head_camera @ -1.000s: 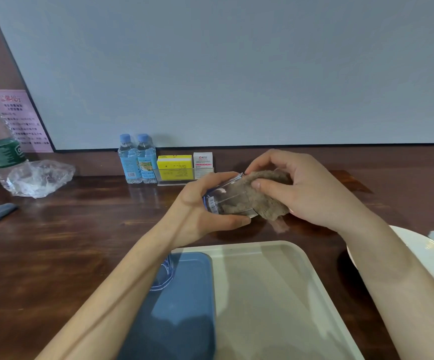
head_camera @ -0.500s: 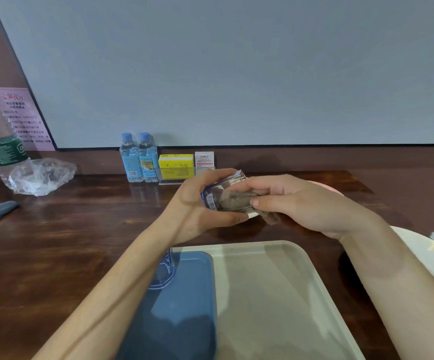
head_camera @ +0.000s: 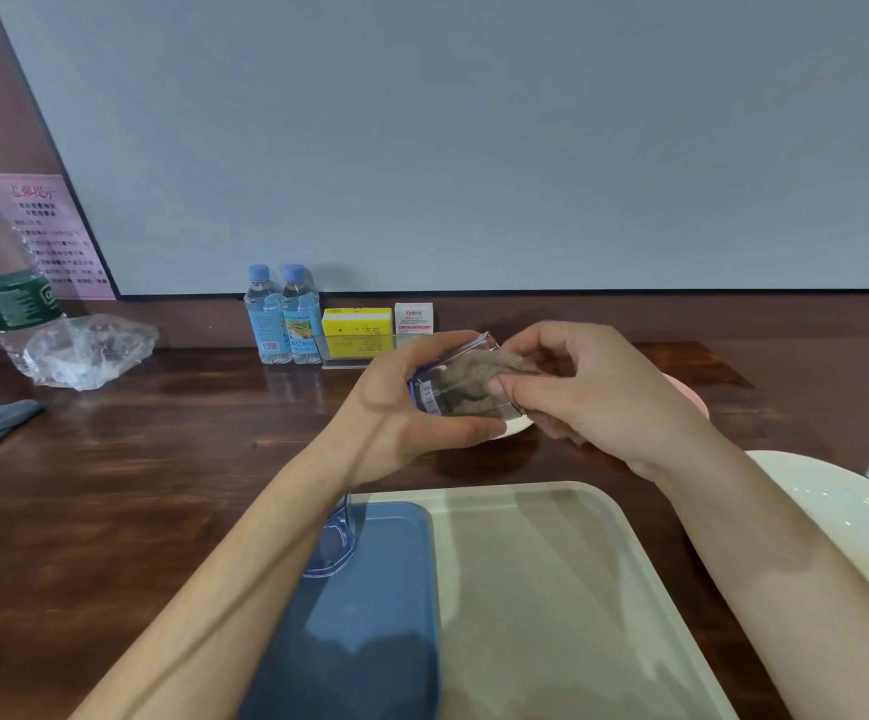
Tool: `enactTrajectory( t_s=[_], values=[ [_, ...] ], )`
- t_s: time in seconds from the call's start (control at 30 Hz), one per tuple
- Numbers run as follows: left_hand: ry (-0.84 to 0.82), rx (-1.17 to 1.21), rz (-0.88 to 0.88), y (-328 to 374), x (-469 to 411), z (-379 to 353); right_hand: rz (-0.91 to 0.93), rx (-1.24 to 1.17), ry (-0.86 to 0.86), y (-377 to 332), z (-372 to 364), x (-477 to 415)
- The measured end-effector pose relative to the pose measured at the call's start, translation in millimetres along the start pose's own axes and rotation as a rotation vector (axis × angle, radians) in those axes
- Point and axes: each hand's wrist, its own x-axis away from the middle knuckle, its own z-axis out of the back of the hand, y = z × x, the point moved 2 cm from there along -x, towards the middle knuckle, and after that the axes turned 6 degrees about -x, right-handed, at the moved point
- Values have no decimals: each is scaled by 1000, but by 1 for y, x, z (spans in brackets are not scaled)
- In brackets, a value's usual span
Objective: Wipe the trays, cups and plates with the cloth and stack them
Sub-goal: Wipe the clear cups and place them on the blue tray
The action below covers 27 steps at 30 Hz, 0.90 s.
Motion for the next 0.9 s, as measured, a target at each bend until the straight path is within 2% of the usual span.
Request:
enactTrajectory(
  t_s=[0.1, 0.27, 0.43, 0.57, 0.67, 0.8, 0.9],
  values=[
    [-23, -18, -17, 1, 1, -1, 0, 33, -72, -2, 0, 3],
    [10, -68, -31, 2, 0, 2, 76, -14, -85, -9, 2, 3],
    [-17, -28, -31, 5, 2, 0, 26, -41, 0, -4, 1, 0],
    [-26, -37, -47, 6, 2, -3, -101, -289, -17, 0, -1, -2],
    [-24, -62, -64, 4, 1, -2, -138, -355, -87, 2, -2, -2],
    [-10, -87, -78, 2, 1, -2, -85, -226, -92, 2, -3, -1],
    [-6, -94, -75, 1, 1, 0, -56, -101, -183, 0, -4, 1]
  ],
)
